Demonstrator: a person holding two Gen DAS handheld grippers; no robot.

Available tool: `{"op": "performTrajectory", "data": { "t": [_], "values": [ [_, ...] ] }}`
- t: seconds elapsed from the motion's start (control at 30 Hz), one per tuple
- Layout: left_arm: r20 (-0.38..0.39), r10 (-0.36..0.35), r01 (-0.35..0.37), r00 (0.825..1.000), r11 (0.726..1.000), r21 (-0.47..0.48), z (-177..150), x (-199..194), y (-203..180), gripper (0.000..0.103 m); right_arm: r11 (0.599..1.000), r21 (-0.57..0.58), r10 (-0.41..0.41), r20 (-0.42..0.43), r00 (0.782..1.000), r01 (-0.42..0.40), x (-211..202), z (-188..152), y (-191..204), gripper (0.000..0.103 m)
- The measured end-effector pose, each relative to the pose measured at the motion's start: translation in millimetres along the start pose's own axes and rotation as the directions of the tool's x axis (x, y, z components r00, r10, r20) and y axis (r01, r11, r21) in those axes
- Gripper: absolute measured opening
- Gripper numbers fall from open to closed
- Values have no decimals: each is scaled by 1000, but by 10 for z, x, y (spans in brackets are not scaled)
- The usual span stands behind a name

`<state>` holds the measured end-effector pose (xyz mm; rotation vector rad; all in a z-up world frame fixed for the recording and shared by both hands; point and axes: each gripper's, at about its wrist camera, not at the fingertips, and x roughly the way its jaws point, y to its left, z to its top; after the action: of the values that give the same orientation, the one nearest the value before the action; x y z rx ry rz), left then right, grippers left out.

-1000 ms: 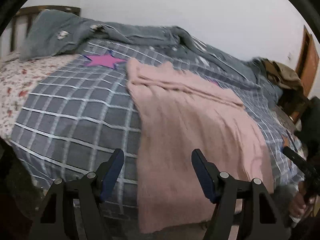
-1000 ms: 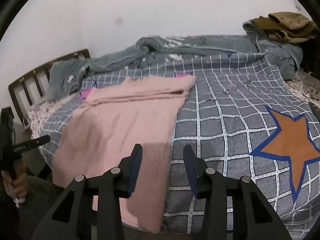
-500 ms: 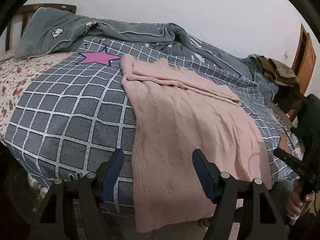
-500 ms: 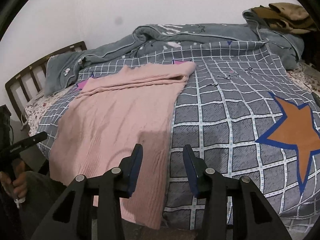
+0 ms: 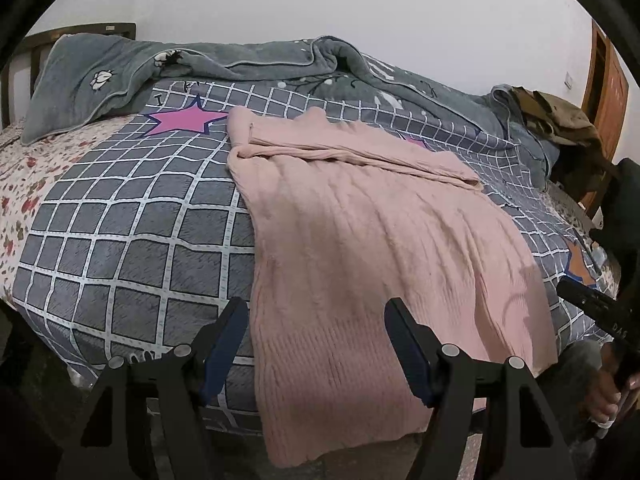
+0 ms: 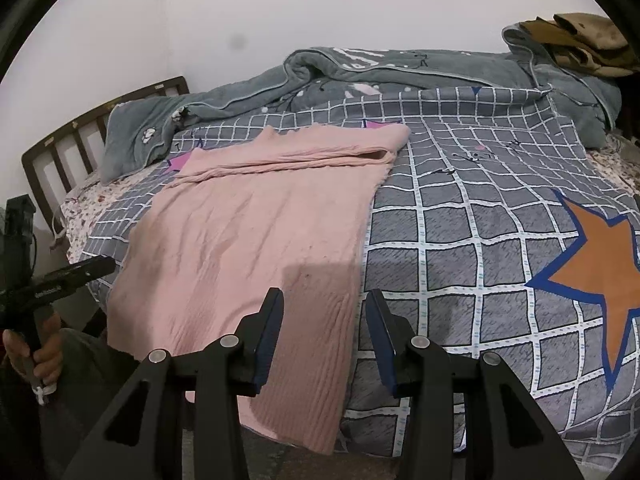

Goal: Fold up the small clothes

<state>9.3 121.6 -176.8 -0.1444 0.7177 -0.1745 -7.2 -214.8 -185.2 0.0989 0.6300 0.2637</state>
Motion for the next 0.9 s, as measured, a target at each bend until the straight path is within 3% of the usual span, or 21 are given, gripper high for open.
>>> {"op": "performTrajectory", "data": {
  "t": [0.6, 0.7, 0.9],
  "values": [
    [-10, -13, 13, 1000, 999, -40, 8, 19, 57, 69, 999, 48, 17, -2, 1000, -17, 6, 19, -59, 42],
    [-51, 34, -36, 998, 998, -55, 0, 96, 73, 69, 999, 50, 16, -7, 1000, -15, 10, 17, -69, 43],
    [-118, 37, -48, 992, 994, -94, -16, 213, 159, 68, 997, 75, -5, -64, 998, 10, 93, 8, -126, 43]
  ]
}}
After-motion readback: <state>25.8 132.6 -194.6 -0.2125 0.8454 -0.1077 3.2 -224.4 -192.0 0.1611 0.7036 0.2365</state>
